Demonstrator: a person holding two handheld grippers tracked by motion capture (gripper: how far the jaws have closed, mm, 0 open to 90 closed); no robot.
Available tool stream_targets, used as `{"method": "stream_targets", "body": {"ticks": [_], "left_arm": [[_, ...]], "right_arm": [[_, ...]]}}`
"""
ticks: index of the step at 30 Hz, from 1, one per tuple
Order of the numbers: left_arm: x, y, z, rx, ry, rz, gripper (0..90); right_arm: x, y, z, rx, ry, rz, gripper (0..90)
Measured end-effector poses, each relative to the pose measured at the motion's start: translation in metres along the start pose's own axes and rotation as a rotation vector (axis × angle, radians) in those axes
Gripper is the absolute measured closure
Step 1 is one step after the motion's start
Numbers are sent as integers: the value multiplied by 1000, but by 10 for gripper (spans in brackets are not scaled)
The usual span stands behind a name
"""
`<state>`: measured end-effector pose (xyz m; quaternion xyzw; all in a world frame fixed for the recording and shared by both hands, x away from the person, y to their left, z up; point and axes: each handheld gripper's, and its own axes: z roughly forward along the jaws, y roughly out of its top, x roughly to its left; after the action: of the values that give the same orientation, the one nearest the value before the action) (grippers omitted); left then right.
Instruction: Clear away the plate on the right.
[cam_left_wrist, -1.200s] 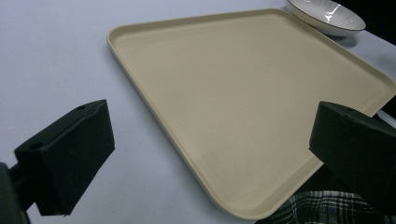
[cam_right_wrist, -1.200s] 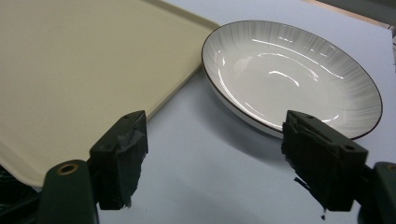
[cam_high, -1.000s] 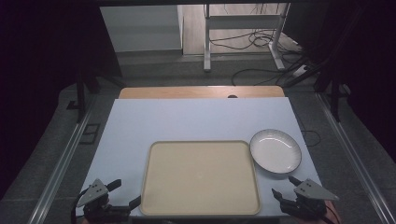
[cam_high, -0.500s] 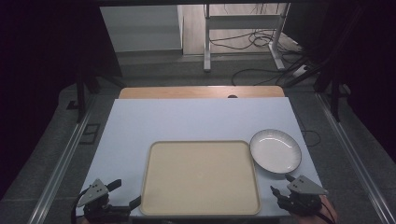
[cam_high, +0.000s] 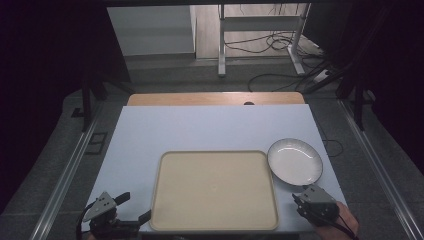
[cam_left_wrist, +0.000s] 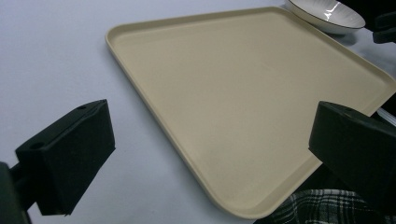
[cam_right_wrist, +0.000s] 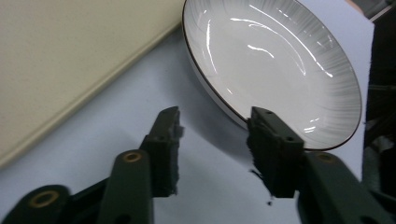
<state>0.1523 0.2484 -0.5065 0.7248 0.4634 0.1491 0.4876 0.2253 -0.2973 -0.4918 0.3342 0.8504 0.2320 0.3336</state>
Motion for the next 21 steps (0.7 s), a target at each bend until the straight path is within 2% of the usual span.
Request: {"method": "stream_targets", "body": {"ticks": [6, 16, 21], "left_arm": [[0, 0, 0, 1, 0, 0, 0], [0, 0, 0, 2, 0, 1, 1], [0, 0, 0, 3, 0, 1, 1]], "right_arm": [[2, 2, 4, 12, -16, -57, 585], [6, 7, 14, 52, -86, -178, 571], [9, 10, 19, 72, -121, -240, 594]]}}
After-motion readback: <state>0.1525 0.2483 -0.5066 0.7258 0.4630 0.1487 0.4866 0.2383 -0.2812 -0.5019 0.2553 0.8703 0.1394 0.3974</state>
